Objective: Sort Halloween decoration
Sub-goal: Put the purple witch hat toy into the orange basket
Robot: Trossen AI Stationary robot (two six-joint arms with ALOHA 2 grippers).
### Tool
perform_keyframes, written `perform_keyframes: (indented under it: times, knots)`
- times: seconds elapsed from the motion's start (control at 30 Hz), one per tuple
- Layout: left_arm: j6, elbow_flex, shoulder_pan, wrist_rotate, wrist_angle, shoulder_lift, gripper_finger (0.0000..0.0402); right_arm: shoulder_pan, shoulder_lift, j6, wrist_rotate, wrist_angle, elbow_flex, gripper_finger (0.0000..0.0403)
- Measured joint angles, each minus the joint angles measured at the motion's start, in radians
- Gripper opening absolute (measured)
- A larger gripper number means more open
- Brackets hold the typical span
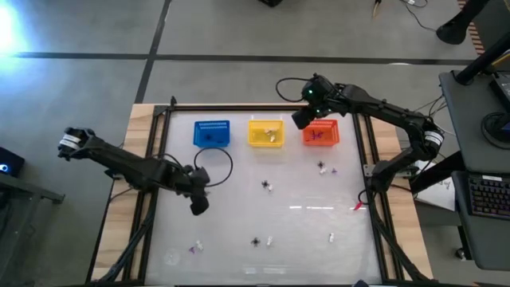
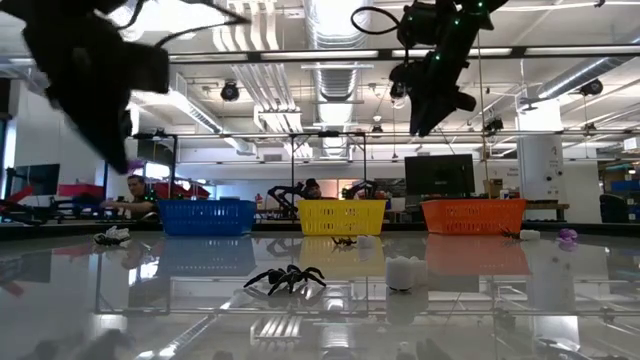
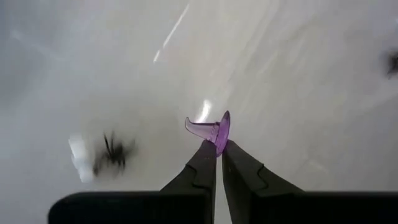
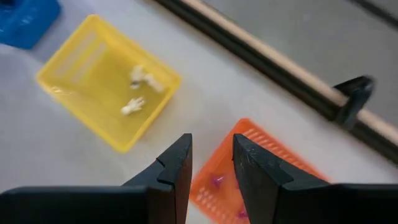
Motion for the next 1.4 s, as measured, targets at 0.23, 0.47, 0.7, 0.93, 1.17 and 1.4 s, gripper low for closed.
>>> perform_keyframes:
  times: [0.23,0.47,0.7,0.93,1.17,1.4]
  knots:
    - [0.206,0.104,0.108,-0.018,-0.007,-0.032,0.0,0.035,-0.003,0.075,-0.164,-0.023,0.003,0.0107]
    - [0.485,0.238,0.205,-0.018,-0.007,-0.007,0.0,0.132,-0.003,0.113,-0.336,-0.023,0.003,0.0107]
    - [0.747,0.347,0.308,-0.019,-0.002,0.053,0.0,0.251,-0.003,0.243,-0.263,-0.008,0.004,0.0107]
    - [0.905,0.362,0.418,-0.019,0.012,0.088,0.0,0.332,-0.003,0.393,-0.263,0.069,0.004,0.0107]
    - [0.999,0.361,0.479,0.024,0.087,0.09,0.0,0.391,-0.003,0.511,-0.25,0.431,-0.008,0.0107]
    - [1.045,0.36,0.488,0.026,0.155,0.091,0.0,0.391,0.024,0.629,-0.207,0.693,-0.016,0.0107]
